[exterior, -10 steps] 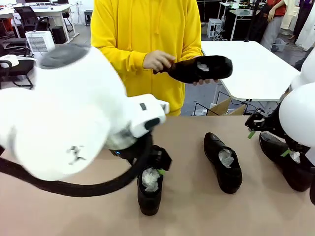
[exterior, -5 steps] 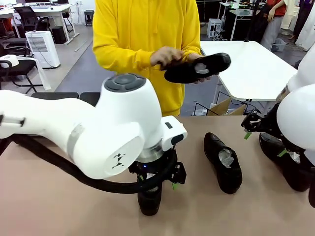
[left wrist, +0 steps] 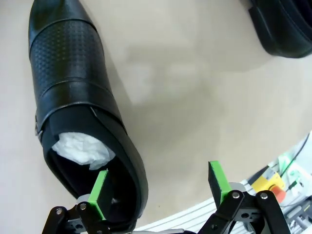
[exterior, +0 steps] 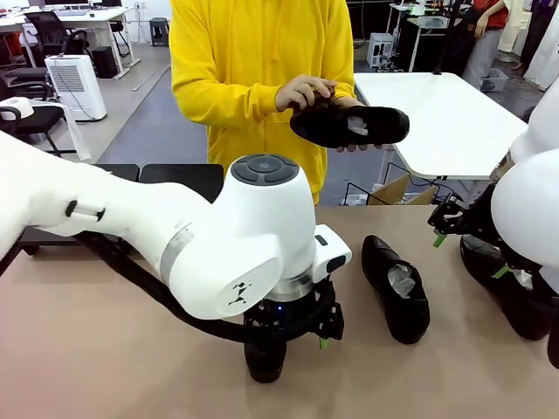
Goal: Organize the shoes by placing them on the stand.
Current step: Place the Shoe from the middle of the table onto the Shoes Stand.
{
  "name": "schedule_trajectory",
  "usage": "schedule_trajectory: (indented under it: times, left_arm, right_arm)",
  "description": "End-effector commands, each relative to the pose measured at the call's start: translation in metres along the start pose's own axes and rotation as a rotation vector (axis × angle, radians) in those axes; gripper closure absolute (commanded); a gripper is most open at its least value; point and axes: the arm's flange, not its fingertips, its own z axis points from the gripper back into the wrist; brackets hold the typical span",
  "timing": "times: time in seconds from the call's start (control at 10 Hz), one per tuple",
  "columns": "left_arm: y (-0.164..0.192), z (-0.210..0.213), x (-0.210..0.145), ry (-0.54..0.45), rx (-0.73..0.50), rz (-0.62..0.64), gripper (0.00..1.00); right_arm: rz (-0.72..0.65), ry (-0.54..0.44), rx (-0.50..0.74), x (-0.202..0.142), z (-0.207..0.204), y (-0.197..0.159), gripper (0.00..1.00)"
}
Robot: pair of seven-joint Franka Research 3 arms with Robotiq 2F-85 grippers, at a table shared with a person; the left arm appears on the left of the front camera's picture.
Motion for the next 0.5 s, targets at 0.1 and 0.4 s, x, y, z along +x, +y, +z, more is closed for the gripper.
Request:
schedule_trajectory:
  times: [0.1,0.4]
  left_arm:
    - [-0.007,-0.018,0.017,-0.007,0.06,0.081,0.03]
    - [0.001,-0.017,0.022,-0.01,0.058,0.098,0.4]
  right_arm:
    - [-0.003,-0.005,0.012,-0.001,0.0,0.001,0.0]
    - [-0.003,-0.005,0.012,-0.001,0.0,0.001,0.0]
